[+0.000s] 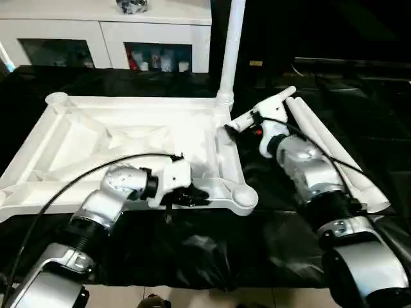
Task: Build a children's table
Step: Rotate leg to tighten
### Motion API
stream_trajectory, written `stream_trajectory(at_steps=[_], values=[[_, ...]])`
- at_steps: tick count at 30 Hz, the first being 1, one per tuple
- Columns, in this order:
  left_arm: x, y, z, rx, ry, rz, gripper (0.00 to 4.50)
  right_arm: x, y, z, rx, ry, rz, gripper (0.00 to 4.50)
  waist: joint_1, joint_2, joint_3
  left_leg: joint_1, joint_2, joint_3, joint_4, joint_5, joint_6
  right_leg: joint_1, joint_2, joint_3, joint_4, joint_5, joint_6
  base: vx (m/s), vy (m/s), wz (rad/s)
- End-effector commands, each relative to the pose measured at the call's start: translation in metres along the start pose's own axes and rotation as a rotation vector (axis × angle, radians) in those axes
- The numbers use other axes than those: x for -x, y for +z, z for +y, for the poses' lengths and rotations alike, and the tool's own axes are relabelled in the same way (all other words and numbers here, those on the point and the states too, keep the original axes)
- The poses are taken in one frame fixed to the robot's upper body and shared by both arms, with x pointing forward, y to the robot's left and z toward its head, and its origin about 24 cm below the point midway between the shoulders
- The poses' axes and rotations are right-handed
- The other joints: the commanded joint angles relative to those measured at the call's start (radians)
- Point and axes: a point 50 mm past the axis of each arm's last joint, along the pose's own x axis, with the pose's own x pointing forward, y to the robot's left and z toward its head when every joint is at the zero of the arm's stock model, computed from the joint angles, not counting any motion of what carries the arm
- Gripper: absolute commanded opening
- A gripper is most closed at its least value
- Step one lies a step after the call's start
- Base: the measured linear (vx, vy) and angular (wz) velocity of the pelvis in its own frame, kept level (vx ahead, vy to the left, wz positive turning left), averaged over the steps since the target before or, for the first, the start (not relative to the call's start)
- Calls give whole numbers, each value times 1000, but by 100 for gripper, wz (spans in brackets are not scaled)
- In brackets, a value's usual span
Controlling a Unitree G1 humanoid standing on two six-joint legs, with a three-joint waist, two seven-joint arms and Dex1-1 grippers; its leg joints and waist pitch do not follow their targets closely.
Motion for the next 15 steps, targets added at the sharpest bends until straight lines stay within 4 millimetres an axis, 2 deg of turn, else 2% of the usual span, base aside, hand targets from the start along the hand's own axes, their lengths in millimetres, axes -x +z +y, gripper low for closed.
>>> stream_trajectory(at_steps=[1,3,4,6,7,8,10,13,15], values=[[7,4,-2,12,-5,-26,115,-8,6,1,28,1,-1,450,-3,-6,-82,24,21,-7,-68,-228,-11,50,-33,38,-51,-191,-227,0,0,0],[12,8,0,21,18,-51,115,-14,6,4,41,-3,11,450,-6,-4,-81,24,22,-8,-68,-247,-23,47,-38,38,-52,-229,-230,0,0,0],[14,12,2,24,41,-79,115,-18,6,6,50,-3,18,450,-11,-7,-77,24,21,-8,-70,-267,-30,45,-36,38,-57,-260,-229,0,0,0],[16,16,4,32,65,-102,115,-19,6,7,55,-5,24,450,-12,-4,-76,27,24,-9,-71,-284,-38,43,-39,39,-57,-274,-229,0,0,0],[17,19,5,37,79,-117,115,-20,6,8,58,-6,28,450,-13,-3,-73,27,24,-10,-73,-296,-41,43,-34,39,-58,-274,-220,0,0,0],[21,23,7,39,108,-138,115,-22,6,9,69,-13,35,450,-13,-8,-74,26,23,-11,-74,-297,-40,45,-33,39,-58,-272,-218,0,0,0],[34,31,11,59,188,-145,115,-25,6,11,92,-29,56,450,-12,-3,-76,28,25,-13,-74,-288,-49,44,-32,38,-49,-241,-229,0,0,0],[45,30,13,48,269,-98,115,-27,6,13,108,-35,70,450,-10,-5,-73,28,22,-11,-74,-294,-45,44,-29,38,-53,-247,-218,0,0,0],[53,30,14,28,343,-64,115,-28,6,14,113,-37,74,450,-6,-1,-74,27,22,-14,-76,-296,-47,46,-31,37,-52,-245,-211,0,0,0]])
